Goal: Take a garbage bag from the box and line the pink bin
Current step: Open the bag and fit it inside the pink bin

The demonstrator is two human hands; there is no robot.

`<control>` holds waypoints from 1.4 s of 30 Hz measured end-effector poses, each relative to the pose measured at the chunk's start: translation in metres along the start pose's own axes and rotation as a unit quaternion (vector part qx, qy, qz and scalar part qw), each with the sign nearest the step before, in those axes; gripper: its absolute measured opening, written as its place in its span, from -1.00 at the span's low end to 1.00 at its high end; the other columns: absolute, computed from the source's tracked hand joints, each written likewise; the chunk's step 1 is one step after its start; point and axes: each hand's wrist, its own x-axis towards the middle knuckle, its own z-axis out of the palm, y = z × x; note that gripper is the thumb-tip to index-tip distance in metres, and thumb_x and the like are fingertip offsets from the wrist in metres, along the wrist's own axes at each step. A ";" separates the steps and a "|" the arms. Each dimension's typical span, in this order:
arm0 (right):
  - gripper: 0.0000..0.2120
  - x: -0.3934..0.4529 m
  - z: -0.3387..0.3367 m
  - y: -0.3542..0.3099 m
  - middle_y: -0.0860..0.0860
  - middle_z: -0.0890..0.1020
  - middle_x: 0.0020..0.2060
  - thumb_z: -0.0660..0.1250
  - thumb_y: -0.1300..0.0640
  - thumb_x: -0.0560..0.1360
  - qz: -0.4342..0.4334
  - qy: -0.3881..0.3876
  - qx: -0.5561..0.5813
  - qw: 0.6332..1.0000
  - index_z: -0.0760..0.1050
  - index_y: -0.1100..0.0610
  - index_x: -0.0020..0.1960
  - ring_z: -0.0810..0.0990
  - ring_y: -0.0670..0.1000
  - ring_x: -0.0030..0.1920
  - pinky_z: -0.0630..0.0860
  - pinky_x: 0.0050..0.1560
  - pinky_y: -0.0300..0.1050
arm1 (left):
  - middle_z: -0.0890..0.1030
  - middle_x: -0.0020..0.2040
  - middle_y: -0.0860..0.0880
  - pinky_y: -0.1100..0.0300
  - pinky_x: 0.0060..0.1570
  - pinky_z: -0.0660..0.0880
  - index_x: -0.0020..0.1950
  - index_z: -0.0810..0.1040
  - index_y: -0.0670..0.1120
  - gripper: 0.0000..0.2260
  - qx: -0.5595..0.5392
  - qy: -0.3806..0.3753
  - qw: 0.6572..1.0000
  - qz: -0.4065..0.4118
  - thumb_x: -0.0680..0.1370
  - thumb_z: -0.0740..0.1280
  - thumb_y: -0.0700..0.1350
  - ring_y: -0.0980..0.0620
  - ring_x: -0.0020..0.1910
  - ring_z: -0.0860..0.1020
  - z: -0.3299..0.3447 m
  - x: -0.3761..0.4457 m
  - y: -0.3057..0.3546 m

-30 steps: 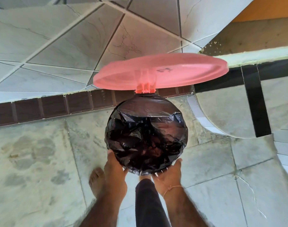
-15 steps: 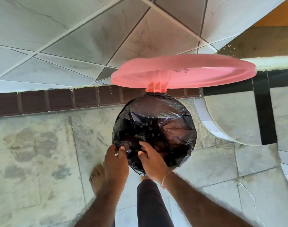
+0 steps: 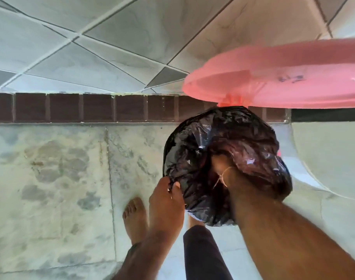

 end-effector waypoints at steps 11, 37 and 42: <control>-0.77 -0.056 0.018 0.064 0.15 0.65 0.13 0.22 0.21 0.53 -0.041 0.151 0.102 0.982 0.62 0.15 0.07 0.56 0.17 0.19 0.43 0.27 -0.07 | 0.58 -0.11 0.21 0.32 -0.16 0.40 0.15 0.46 0.15 -0.78 -0.054 -0.002 0.998 -0.032 0.54 0.17 0.12 0.16 -0.19 0.52 0.007 0.004 -0.012; -0.38 -0.019 -0.119 0.082 0.13 0.70 -0.07 -0.02 -0.35 0.54 0.021 0.139 0.356 0.924 0.66 0.04 -0.11 0.65 0.16 0.01 0.52 0.20 0.10 | 0.52 -0.20 -0.01 0.16 -0.18 0.25 0.04 0.51 -0.10 -0.74 0.003 -0.033 0.967 0.251 0.64 0.10 0.01 -0.05 -0.11 0.47 0.007 0.090 0.079; -0.50 -0.014 -0.114 0.100 0.14 0.69 -0.13 0.15 -0.27 0.54 0.072 0.068 0.422 0.901 0.62 0.12 -0.14 0.63 0.15 -0.09 0.55 0.00 -0.04 | 0.53 -0.22 0.03 0.18 -0.18 0.35 -0.04 0.55 -0.08 -0.62 -0.067 -0.109 0.980 0.154 0.63 0.06 0.14 0.06 -0.20 0.48 0.009 0.103 0.080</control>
